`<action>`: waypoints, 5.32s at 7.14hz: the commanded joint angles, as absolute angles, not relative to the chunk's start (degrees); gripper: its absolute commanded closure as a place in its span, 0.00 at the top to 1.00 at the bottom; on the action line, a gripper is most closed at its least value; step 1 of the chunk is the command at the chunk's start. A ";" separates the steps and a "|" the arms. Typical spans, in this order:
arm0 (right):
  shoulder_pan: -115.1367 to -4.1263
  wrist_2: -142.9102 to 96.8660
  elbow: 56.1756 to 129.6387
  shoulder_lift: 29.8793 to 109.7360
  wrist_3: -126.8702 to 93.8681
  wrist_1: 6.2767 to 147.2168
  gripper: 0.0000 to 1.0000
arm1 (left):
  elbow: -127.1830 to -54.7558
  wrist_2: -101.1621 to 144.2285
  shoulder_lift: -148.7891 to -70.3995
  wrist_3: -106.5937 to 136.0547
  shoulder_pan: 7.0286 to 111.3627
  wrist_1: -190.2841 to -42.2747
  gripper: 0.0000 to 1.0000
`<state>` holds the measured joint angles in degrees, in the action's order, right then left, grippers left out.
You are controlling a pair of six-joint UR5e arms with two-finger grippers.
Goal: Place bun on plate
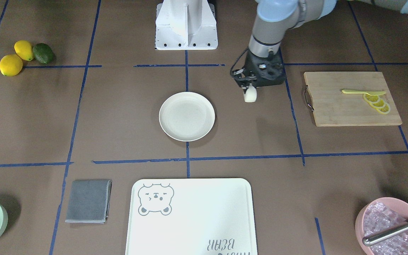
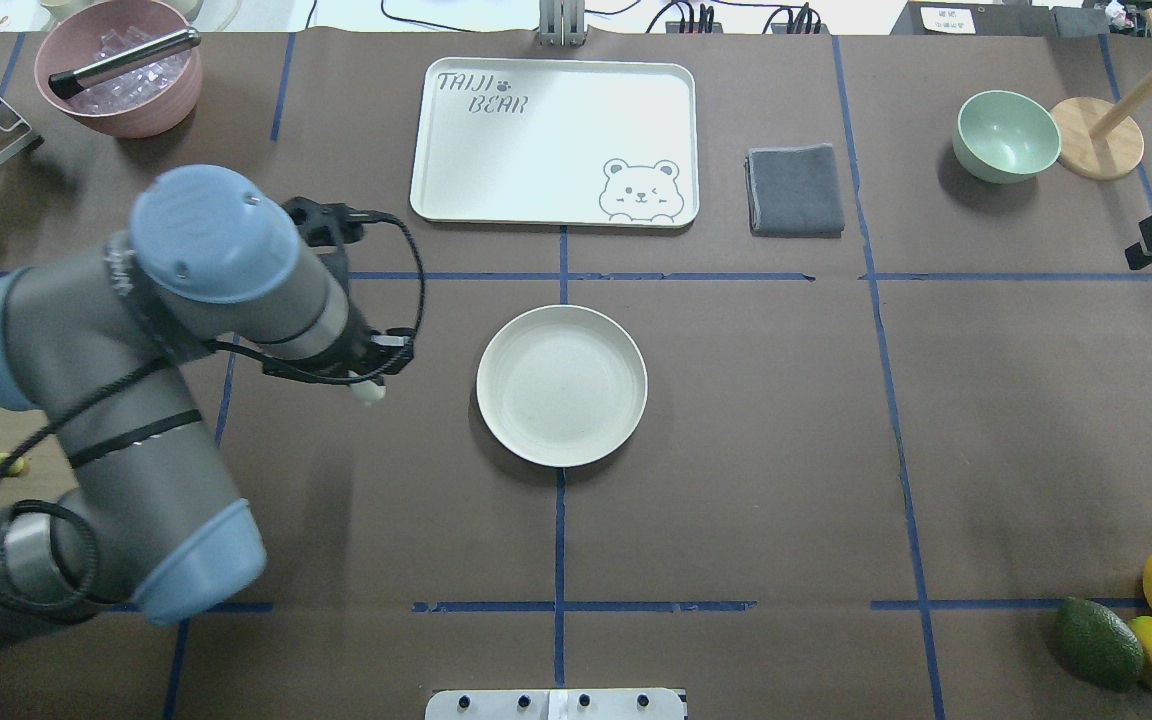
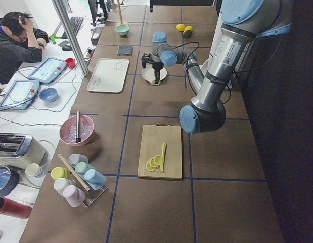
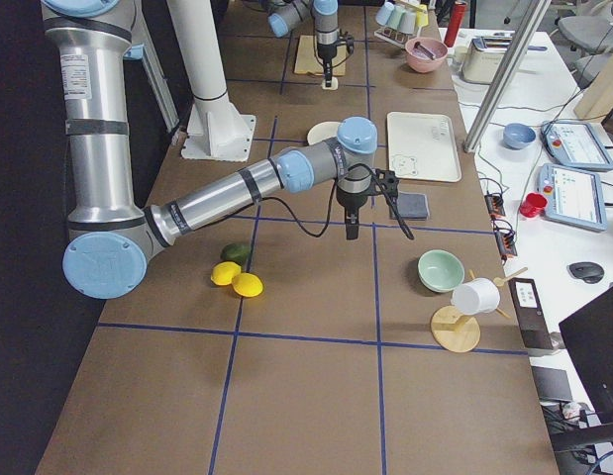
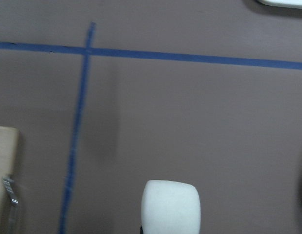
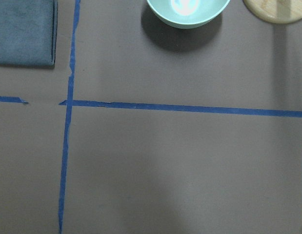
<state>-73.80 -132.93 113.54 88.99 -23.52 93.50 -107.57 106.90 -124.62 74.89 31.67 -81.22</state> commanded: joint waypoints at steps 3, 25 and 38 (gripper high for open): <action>-79.27 -135.52 112.06 92.55 -15.82 92.99 1.00 | -88.54 101.08 -137.72 78.40 25.84 -89.35 0.31; -90.35 -135.44 102.04 96.58 6.15 92.90 1.00 | -106.18 126.54 -107.61 19.15 65.95 -77.96 1.00; -90.53 -134.91 101.87 97.56 5.45 92.90 1.00 | -91.40 134.56 -89.92 -6.07 92.29 -83.50 1.00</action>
